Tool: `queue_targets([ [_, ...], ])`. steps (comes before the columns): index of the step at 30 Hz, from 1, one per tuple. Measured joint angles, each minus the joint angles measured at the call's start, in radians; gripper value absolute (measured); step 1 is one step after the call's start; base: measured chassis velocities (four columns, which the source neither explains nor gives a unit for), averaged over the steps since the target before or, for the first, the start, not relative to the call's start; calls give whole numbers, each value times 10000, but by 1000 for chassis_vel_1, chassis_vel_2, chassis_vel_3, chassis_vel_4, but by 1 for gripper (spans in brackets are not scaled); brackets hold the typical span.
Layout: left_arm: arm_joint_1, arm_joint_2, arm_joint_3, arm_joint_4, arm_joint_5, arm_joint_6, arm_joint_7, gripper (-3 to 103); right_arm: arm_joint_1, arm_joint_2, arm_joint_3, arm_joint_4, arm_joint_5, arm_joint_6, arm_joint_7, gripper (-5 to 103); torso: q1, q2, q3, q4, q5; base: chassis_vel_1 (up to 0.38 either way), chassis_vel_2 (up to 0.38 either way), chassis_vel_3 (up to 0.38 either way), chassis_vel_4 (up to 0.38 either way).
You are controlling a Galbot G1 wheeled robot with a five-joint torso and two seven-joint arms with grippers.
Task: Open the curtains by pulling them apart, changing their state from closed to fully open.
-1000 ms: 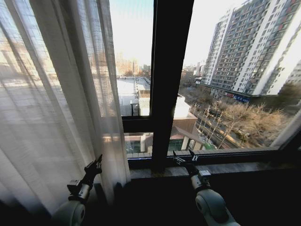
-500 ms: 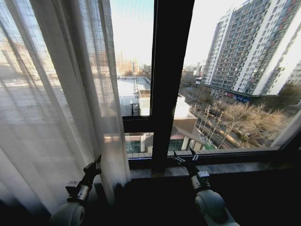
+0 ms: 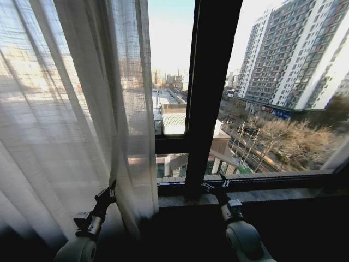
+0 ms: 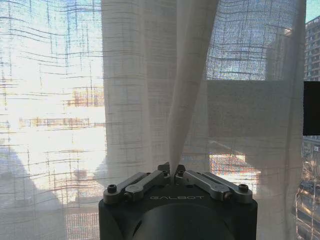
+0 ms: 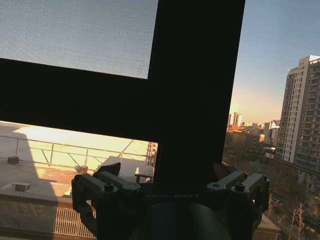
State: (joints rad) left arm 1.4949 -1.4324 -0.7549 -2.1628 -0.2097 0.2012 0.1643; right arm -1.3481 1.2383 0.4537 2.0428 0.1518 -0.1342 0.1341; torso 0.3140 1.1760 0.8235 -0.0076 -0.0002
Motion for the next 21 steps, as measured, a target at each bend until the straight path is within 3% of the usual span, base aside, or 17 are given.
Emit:
queue_targets([
  [21,295,-300,-38,-401,121,-148,-7,0,-167,4,19,154,3,164,-87,100,-1,1,0,0,4,351,346,-348,-339],
])
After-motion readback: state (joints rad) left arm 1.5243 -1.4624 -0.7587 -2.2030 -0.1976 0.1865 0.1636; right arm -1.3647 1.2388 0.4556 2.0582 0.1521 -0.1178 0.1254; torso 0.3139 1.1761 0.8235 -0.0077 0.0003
